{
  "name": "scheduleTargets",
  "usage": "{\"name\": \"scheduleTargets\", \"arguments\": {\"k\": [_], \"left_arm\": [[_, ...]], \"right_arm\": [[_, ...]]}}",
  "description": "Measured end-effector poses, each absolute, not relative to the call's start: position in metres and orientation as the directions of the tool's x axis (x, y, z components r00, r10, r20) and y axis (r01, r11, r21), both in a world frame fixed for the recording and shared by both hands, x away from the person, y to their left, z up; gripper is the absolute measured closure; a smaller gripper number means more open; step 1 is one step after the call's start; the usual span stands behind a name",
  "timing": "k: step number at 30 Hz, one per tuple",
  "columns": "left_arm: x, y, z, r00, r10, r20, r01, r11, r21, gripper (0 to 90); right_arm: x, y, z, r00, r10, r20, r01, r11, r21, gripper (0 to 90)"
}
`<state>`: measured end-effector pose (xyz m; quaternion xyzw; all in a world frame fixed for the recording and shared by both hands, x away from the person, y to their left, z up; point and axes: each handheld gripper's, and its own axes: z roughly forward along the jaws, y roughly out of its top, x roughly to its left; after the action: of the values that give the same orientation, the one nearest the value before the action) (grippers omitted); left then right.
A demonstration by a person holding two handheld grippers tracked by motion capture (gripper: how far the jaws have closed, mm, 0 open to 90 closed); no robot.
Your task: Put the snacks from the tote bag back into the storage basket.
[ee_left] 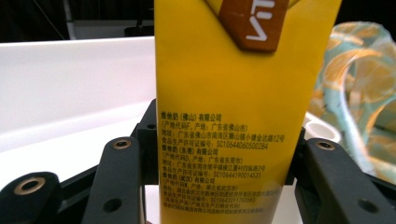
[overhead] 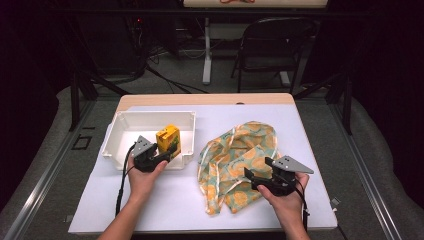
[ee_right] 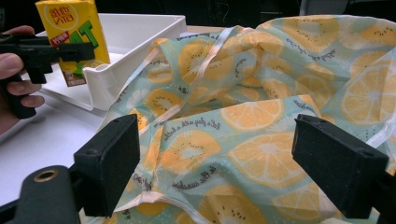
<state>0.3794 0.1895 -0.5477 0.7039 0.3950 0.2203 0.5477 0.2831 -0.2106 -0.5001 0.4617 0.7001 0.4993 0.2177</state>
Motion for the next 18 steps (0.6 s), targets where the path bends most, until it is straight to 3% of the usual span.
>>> {"name": "scheduleTargets", "arguments": {"k": [18], "left_arm": [[0.393, 0.183, -0.564, 0.548, 0.830, -0.103, 0.345, -0.112, 0.932, 51.4]], "right_arm": [[0.283, -0.210, -0.502, -0.472, 0.869, 0.152, 0.433, 0.078, 0.898, 14.9]]}}
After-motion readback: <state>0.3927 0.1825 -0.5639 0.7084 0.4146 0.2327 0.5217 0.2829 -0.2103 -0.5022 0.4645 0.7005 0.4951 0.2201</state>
